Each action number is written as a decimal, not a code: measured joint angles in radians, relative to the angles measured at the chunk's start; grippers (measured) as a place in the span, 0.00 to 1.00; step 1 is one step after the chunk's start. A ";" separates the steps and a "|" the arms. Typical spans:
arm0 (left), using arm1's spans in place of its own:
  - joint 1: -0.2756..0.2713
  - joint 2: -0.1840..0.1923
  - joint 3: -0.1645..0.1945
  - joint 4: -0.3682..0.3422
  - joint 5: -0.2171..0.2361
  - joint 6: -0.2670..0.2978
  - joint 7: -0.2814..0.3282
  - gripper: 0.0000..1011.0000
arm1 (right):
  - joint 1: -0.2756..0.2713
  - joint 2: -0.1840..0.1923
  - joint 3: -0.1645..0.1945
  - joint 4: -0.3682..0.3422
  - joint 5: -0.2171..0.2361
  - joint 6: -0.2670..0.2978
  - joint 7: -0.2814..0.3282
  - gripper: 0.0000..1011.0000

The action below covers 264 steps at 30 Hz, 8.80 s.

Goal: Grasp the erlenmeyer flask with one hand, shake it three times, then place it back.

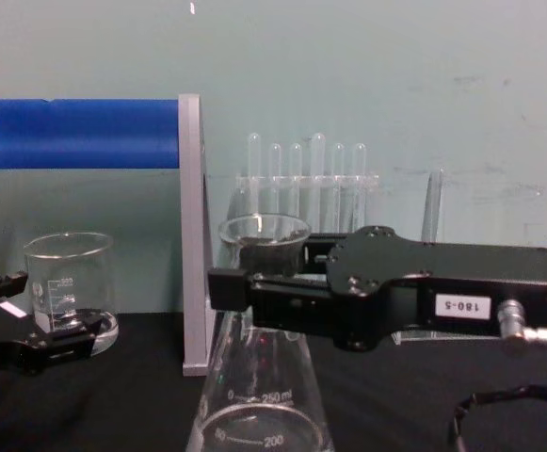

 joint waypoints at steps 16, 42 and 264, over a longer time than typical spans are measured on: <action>0.000 0.000 0.000 0.000 0.000 0.000 0.000 0.99 | 0.026 0.041 -0.051 -0.002 0.031 -0.042 0.063 0.44; 0.000 0.000 0.000 0.000 0.000 0.000 0.000 0.99 | 0.003 -0.103 0.055 0.058 -0.040 0.108 -0.455 0.44; 0.000 0.000 0.000 0.000 0.000 0.000 0.000 0.99 | -0.121 -0.238 0.208 0.314 -0.244 -0.160 -0.688 0.99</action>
